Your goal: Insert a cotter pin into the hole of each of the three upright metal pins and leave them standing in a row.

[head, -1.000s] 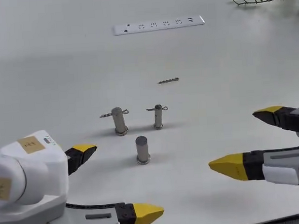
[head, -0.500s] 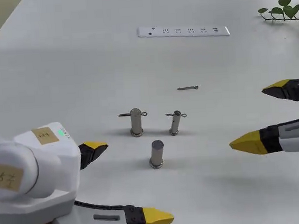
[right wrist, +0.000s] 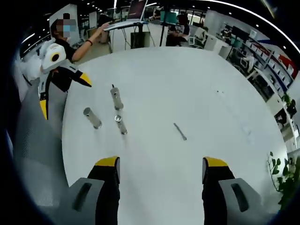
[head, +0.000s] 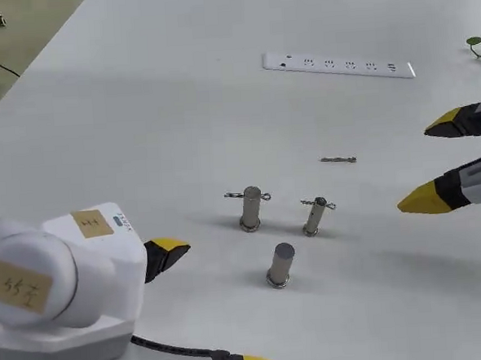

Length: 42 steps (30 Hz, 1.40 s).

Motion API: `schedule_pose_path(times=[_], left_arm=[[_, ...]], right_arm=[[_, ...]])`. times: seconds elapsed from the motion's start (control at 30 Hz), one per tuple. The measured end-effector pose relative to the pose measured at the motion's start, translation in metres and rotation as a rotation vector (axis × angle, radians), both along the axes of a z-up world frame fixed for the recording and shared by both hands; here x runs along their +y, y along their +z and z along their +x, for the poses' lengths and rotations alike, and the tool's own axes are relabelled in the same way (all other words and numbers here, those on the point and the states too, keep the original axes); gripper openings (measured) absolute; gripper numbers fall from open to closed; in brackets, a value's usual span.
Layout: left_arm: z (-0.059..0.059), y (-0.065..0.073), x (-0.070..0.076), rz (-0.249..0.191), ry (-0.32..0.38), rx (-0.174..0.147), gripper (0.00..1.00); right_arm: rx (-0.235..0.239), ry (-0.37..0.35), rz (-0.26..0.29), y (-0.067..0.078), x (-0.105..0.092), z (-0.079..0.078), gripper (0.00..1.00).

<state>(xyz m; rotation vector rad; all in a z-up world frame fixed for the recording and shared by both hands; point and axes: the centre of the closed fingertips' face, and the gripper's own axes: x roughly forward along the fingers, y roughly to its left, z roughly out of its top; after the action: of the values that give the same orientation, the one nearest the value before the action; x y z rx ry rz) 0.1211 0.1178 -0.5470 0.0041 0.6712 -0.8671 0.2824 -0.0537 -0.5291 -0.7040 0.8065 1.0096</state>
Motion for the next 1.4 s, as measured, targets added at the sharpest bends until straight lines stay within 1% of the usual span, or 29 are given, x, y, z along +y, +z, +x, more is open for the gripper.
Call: schedule_pose_path(times=[0.03,0.1,0.13,0.2,0.27,0.3,0.33,0.37,0.4,0.43,0.47,0.5,0.53,0.57,0.63,0.73,0.77,0.8,0.9,0.97,1.07,1.17,1.2,1.27,1.3,1.33,1.37,1.4], left_arm=[[0.0,0.0,0.001,0.0,0.005,-0.002,0.99],[0.001,0.001,0.003,0.001,0.017,-0.003,0.99],[0.001,0.002,0.004,0.0,0.024,-0.002,0.99],[0.002,0.002,0.006,0.0,0.032,-0.002,0.99],[0.002,0.004,0.006,-0.01,0.034,-0.011,0.97],[0.002,0.006,0.006,-0.015,0.035,-0.015,0.95],[0.002,0.009,0.006,-0.024,0.035,-0.02,0.95],[0.002,0.01,0.005,-0.03,0.033,-0.02,0.96],[0.002,0.01,0.005,-0.031,0.034,-0.021,0.96],[0.002,0.01,0.005,-0.028,0.035,-0.021,0.96],[0.002,0.01,0.006,-0.024,0.035,-0.02,0.96],[0.002,0.01,0.006,-0.02,0.036,-0.019,0.95],[0.002,0.009,0.007,-0.016,0.035,-0.019,0.95],[0.002,0.009,0.007,-0.013,0.034,-0.02,0.95],[0.0,0.012,0.006,-0.017,0.024,-0.033,0.94],[0.0,0.012,0.007,-0.014,0.022,-0.04,0.94],[0.0,0.012,0.007,-0.014,0.023,-0.041,0.94],[0.0,0.012,0.007,-0.016,0.024,-0.039,0.94],[-0.001,0.012,0.007,-0.019,0.024,-0.036,0.94],[-0.001,0.012,0.008,-0.017,0.025,-0.04,0.94],[-0.002,0.012,0.009,-0.034,0.037,-0.029,0.94],[-0.003,0.012,0.011,-0.044,0.046,-0.031,0.93],[-0.003,0.013,0.012,-0.047,0.05,-0.031,0.93],[-0.003,0.012,0.013,-0.047,0.052,-0.029,0.93],[-0.003,0.012,0.014,-0.044,0.052,-0.027,0.93],[-0.004,0.012,0.014,-0.042,0.053,-0.027,0.93],[-0.004,0.011,0.015,-0.037,0.053,-0.027,0.93],[-0.004,0.01,0.016,-0.037,0.055,-0.025,0.93]], right_arm=[[0.004,0.011,-0.006,-0.001,0.003,0.006,0.66],[0.01,0.029,-0.014,-0.004,0.006,0.012,0.61],[0.012,0.048,-0.017,-0.006,0.008,0.017,0.58],[0.018,0.073,-0.039,-0.012,0.012,0.022,0.53],[0.029,0.102,-0.051,-0.019,0.015,0.031,0.52],[0.036,0.101,-0.051,-0.023,0.016,0.033,0.52],[0.045,0.115,-0.083,-0.03,0.015,0.036,0.51],[0.044,0.131,-0.101,-0.032,0.014,0.037,0.5],[0.034,0.17,-0.131,-0.037,0.015,0.039,0.49],[0.035,0.187,-0.141,-0.04,0.017,0.04,0.47],[0.038,0.197,-0.142,-0.044,0.02,0.042,0.46],[0.037,0.216,-0.139,-0.047,0.021,0.047,0.44],[0.035,0.225,-0.135,-0.05,0.023,0.051,0.4],[0.042,0.224,-0.136,-0.053,0.024,0.055,0.37],[0.055,0.221,-0.13,-0.058,0.027,0.062,0.32],[0.059,0.216,-0.13,-0.062,0.031,0.067,0.27],[0.062,0.207,-0.132,-0.068,0.031,0.074,0.26],[0.065,0.203,-0.134,-0.071,0.031,0.076,0.24],[0.073,0.198,-0.148,-0.076,0.034,0.072,0.2],[0.074,0.198,-0.156,-0.083,0.032,0.074,0.18],[0.072,0.201,-0.158,-0.084,0.035,0.073,0.17],[0.086,0.206,-0.168,-0.084,0.036,0.069,0.15],[0.084,0.198,-0.154,-0.083,0.038,0.072,0.14],[0.073,0.207,-0.168,-0.084,0.037,0.073,0.09],[0.089,0.209,-0.159,-0.084,0.039,0.07,0.08],[0.117,0.205,-0.156,-0.084,0.04,0.066,0.05],[0.133,0.207,-0.153,-0.084,0.04,0.063,0.02],[0.124,0.21,-0.156,-0.084,0.04,0.065,0.02]])
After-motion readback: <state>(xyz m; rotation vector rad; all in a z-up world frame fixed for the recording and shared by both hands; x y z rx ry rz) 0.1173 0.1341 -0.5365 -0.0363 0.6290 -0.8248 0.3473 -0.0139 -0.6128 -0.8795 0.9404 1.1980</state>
